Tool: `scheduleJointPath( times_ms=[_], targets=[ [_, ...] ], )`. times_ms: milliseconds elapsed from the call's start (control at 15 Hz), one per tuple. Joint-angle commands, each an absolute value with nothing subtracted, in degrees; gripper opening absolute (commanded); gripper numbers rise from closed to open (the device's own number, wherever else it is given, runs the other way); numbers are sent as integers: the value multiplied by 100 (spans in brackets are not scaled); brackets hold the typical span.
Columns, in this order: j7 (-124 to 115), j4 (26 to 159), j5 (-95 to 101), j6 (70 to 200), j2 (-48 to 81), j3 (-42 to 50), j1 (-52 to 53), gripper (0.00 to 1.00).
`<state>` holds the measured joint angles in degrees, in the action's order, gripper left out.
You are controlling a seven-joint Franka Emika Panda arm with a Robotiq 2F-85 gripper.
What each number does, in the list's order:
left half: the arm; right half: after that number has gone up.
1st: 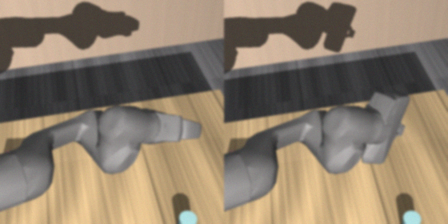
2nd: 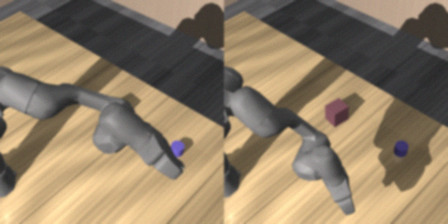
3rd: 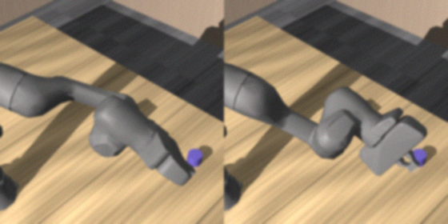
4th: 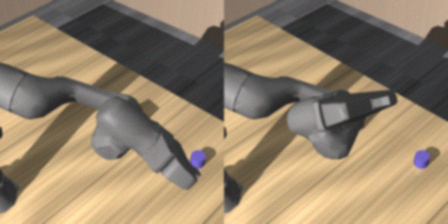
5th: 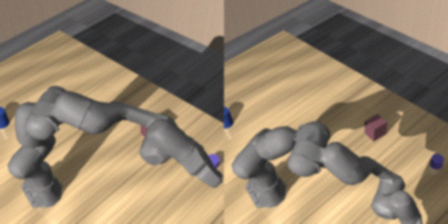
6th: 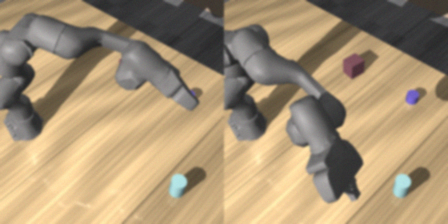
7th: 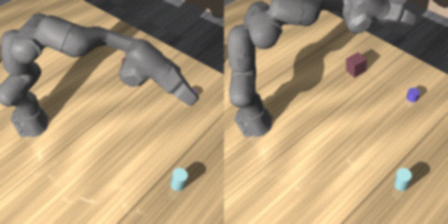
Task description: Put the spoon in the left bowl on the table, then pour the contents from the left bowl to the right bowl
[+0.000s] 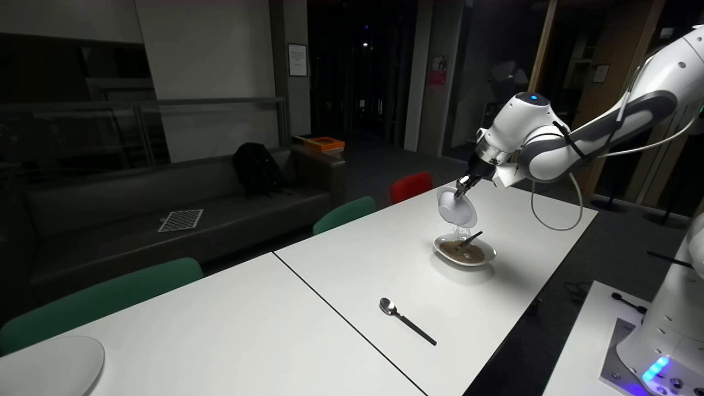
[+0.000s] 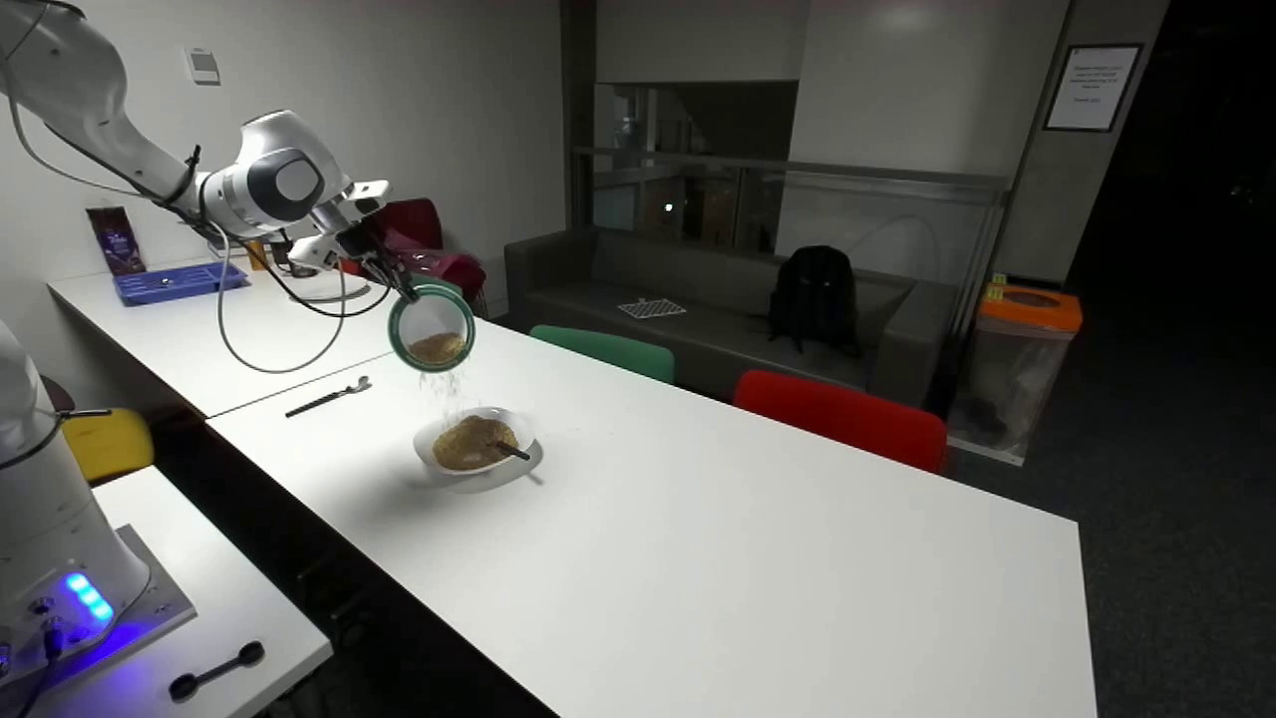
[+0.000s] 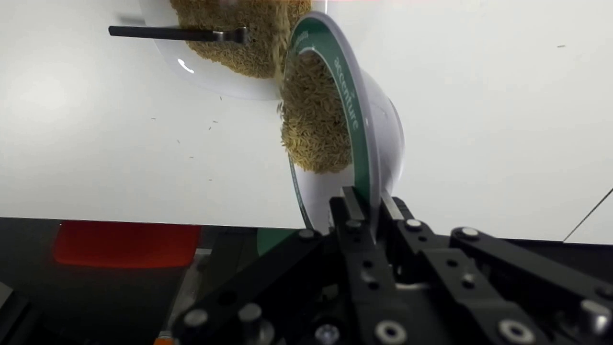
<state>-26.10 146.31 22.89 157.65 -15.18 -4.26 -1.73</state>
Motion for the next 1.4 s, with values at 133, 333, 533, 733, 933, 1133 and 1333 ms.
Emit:
scheduleJointPath(
  times_ms=[133, 333, 533, 733, 933, 1133, 1333],
  targets=[
    [-1927, 14946, 1699, 16036, -1872, -380, -244, 3],
    [-1725, 14979, 1503, 16056, -1898, -353, -229, 3],
    [-1527, 14993, 1301, 16088, -1908, -308, -207, 3],
    [-1363, 15014, 1142, 16135, -1928, -259, -203, 3],
    [-1227, 15040, 977, 16205, -1945, -198, -194, 3],
    [-1092, 15055, 812, 16246, -1945, -150, -168, 3],
    [-946, 15067, 646, 16247, -1971, -93, -129, 3]
  ],
)
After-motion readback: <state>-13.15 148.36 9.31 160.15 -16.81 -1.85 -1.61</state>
